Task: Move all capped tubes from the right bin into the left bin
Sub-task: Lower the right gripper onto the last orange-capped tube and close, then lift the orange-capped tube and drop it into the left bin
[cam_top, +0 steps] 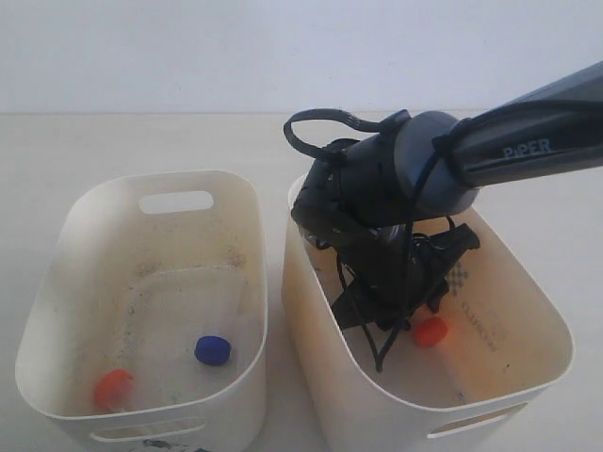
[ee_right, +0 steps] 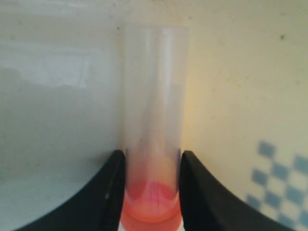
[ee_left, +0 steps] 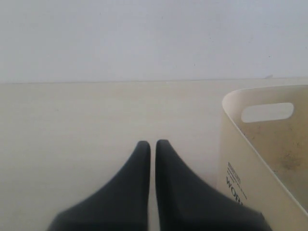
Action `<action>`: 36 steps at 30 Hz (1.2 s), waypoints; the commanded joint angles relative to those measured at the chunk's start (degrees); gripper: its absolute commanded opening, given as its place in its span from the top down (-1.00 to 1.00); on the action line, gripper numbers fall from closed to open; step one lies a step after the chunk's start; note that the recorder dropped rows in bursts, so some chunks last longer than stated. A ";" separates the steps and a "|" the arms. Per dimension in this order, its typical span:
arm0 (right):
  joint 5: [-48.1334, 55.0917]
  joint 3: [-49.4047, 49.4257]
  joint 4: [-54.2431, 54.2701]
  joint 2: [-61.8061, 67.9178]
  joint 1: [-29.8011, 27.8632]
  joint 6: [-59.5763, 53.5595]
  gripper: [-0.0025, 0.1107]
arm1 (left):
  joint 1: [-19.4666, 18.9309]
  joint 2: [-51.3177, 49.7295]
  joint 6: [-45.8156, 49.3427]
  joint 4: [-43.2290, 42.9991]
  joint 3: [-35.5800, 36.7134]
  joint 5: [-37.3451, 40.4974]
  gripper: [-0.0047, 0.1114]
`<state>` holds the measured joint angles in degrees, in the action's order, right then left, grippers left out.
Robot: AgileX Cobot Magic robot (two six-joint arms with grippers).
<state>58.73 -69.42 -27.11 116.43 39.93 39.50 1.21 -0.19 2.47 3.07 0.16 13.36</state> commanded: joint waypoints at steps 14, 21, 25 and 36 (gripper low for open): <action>5.16 0.13 -2.06 -4.43 -0.07 -1.32 0.96 | -0.06 0.19 -0.48 -0.02 -0.16 -0.13 0.84; 4.01 0.13 -1.84 -14.60 -0.07 -1.16 0.96 | -0.06 0.19 -0.48 -0.02 -0.16 -0.13 0.84; 4.65 0.13 0.11 -21.61 0.03 -1.45 0.96 | -0.06 0.19 -0.48 -0.02 -0.16 -0.13 0.84; -25.66 0.13 40.92 -38.14 0.03 -29.49 0.96 | -0.06 0.19 -0.48 -0.02 -0.16 -0.13 0.84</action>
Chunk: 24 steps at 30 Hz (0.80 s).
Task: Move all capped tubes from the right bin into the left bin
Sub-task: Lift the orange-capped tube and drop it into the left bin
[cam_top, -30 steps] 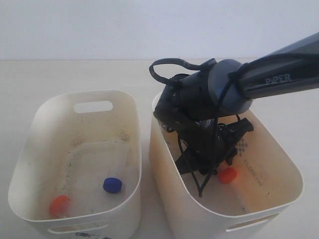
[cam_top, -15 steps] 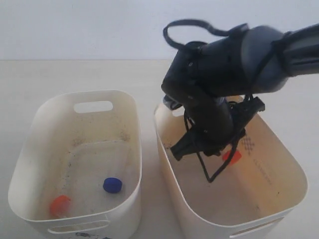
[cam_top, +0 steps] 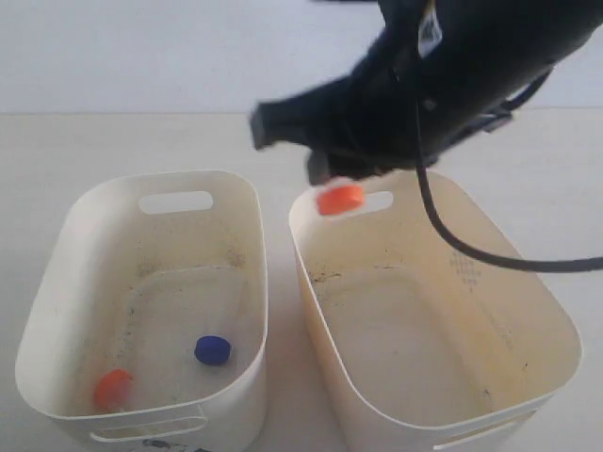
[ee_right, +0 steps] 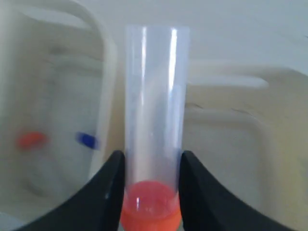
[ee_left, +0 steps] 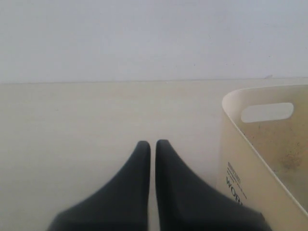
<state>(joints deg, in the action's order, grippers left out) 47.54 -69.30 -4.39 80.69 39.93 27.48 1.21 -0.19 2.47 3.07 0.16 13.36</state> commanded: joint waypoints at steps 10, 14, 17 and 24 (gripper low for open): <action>-18.60 0.01 39.14 9.77 0.03 -42.53 0.14 | -0.06 0.19 -0.48 -0.02 -0.16 -0.13 0.84; -17.84 -0.11 38.35 6.96 -0.10 -38.87 0.93 | -0.06 0.19 -0.48 -0.02 -0.16 -0.13 0.84; -16.56 -0.11 30.39 0.41 -0.11 -37.28 0.94 | -0.06 0.19 -0.48 -0.02 -0.16 -0.13 0.84; -7.40 -0.11 19.24 -10.09 -0.11 -34.00 0.93 | -0.06 0.19 -0.48 -0.02 -0.16 -0.13 0.84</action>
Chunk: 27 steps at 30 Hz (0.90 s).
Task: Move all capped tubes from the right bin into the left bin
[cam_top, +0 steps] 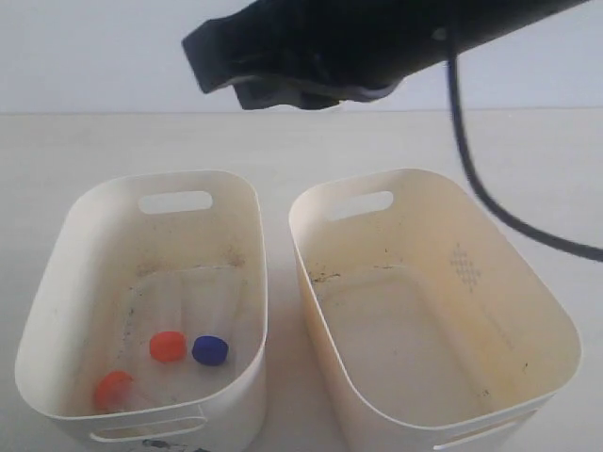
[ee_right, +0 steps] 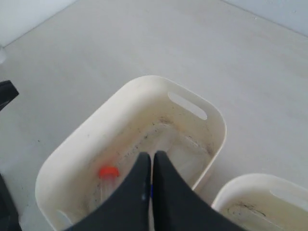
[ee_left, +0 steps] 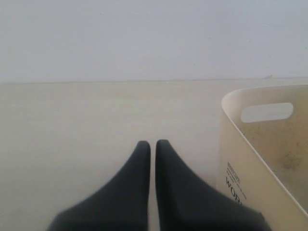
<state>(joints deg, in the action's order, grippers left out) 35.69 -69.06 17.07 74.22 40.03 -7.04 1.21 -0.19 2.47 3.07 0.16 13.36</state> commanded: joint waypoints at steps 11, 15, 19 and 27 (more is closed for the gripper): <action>4.33 -0.35 -2.22 -7.84 -0.21 0.52 0.93 | -0.06 0.19 -0.48 -0.02 -0.16 -0.13 0.84; 4.01 -0.24 -1.88 -8.11 -0.09 0.52 0.93 | -0.06 0.19 -0.48 -0.02 -0.16 -0.13 0.84; 1.85 -0.24 -3.24 -10.61 -0.09 -1.88 0.93 | -0.06 0.19 -0.48 -0.02 -0.16 -0.13 0.84; -0.11 3.80 -2.13 -28.20 -12.75 -3.48 0.93 | -0.06 0.19 -0.48 -0.02 -0.16 -0.13 0.84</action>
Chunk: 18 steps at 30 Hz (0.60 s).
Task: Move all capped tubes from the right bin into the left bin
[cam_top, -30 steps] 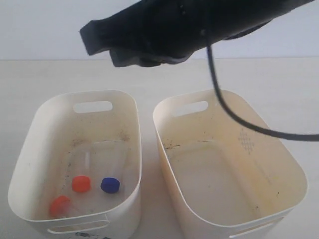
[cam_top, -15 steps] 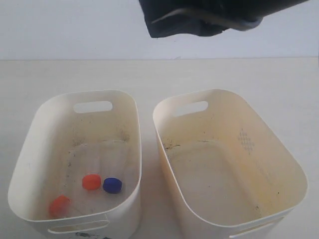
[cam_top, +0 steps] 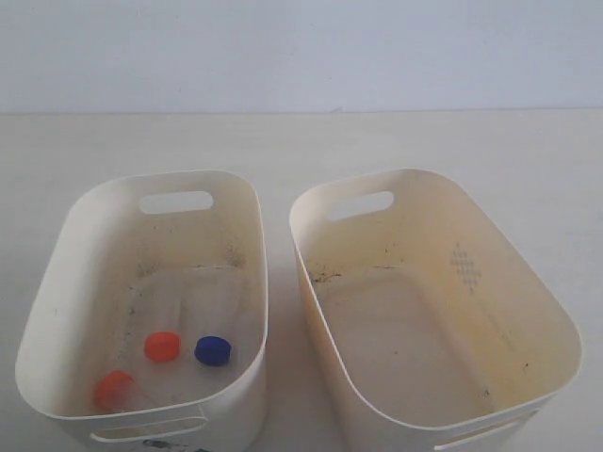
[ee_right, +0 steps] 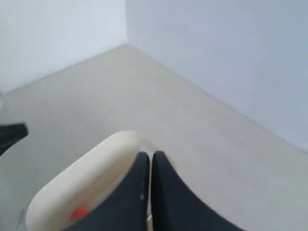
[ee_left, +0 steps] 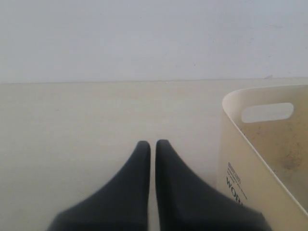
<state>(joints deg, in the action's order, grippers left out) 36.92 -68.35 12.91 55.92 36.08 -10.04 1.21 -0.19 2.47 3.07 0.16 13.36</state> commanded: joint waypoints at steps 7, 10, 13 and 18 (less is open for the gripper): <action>-12.44 25.29 2.77 -36.63 -31.12 -0.38 0.93 | -0.06 0.19 -0.48 -0.02 -0.16 -0.13 0.84; -17.66 39.18 5.43 -47.86 -34.76 -0.38 0.93 | -0.06 0.19 -0.48 -0.02 -0.16 -0.13 0.84; -23.91 57.74 7.58 -55.92 -35.85 -0.38 0.93 | -0.06 0.19 -0.48 -0.02 -0.16 -0.13 0.84; -31.87 67.99 7.58 -55.92 -35.85 -1.22 0.93 | -0.06 0.19 -0.48 -0.02 -0.16 -0.13 0.84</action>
<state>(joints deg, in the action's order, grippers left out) 10.20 -3.89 20.17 0.48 0.59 -10.16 1.21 -0.19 2.47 3.07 0.16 13.36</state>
